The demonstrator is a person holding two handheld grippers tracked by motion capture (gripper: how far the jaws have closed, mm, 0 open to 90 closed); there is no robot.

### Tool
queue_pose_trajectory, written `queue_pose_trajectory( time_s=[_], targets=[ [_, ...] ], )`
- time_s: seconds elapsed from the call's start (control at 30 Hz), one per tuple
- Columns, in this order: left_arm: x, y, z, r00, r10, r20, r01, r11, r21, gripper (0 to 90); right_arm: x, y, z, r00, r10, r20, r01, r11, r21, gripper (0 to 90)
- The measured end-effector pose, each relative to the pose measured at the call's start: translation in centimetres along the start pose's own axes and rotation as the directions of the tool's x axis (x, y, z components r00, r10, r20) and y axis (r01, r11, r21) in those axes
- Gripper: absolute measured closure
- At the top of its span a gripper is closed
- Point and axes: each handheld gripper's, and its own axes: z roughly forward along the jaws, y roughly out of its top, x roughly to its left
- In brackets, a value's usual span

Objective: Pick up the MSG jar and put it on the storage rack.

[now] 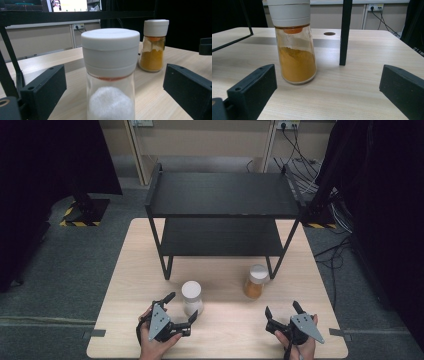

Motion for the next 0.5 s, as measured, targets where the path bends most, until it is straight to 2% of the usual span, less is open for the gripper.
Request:
queue_pose_trajectory(
  time_s=[0.07,0.37,0.5],
  targets=[
    [0.1,0.2,0.6,0.9999,-0.010,-0.003,0.010,0.9999,0.001,4.4,0.0,0.0,0.0,1.0000,-0.001,0.000,0.001,1.000,0.000,1.3],
    [0.0,0.6,2.0,0.9999,-0.011,-0.008,0.011,0.9999,0.001,6.2,0.0,0.0,0.0,1.0000,-0.003,0.000,0.003,1.000,0.000,1.4],
    [-0.1,0.8,2.6,0.9996,-0.016,-0.023,0.016,0.9999,0.004,8.0,0.0,0.0,0.0,1.0000,-0.004,-0.001,0.004,1.000,-0.001,1.6]
  ],
)
